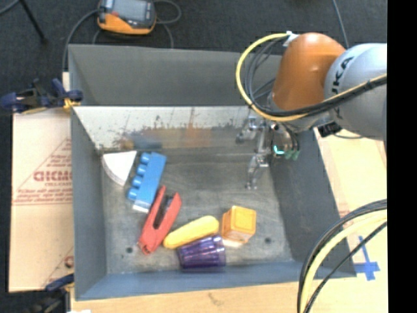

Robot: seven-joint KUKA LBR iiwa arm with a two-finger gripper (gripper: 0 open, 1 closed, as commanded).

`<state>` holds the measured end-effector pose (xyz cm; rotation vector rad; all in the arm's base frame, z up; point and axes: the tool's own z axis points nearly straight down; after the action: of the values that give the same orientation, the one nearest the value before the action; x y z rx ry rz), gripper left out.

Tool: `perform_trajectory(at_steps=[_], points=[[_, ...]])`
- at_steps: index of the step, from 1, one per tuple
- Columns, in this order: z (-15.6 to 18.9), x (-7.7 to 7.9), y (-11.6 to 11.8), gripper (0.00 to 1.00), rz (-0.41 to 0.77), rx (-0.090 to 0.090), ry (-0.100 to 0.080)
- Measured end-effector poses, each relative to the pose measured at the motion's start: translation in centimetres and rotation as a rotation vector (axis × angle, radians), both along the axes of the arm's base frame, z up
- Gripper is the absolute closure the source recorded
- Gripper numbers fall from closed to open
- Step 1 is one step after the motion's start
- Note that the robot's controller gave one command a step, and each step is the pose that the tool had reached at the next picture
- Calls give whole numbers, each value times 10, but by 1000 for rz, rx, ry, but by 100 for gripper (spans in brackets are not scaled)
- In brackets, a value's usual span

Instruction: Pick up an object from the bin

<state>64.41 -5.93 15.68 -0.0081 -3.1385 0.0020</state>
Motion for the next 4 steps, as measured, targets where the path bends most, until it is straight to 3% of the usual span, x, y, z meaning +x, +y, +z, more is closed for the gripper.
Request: perform_trajectory(at_steps=[1, 2, 3, 4], points=[[5, 2, 0, 0, 1, -1, -8], [-33, -39, 38, 0, 134, -3, -17], [-39, -76, 44, 0, 227, 3, -2], [-33, -79, 84, 0, 501, 0, -6]])
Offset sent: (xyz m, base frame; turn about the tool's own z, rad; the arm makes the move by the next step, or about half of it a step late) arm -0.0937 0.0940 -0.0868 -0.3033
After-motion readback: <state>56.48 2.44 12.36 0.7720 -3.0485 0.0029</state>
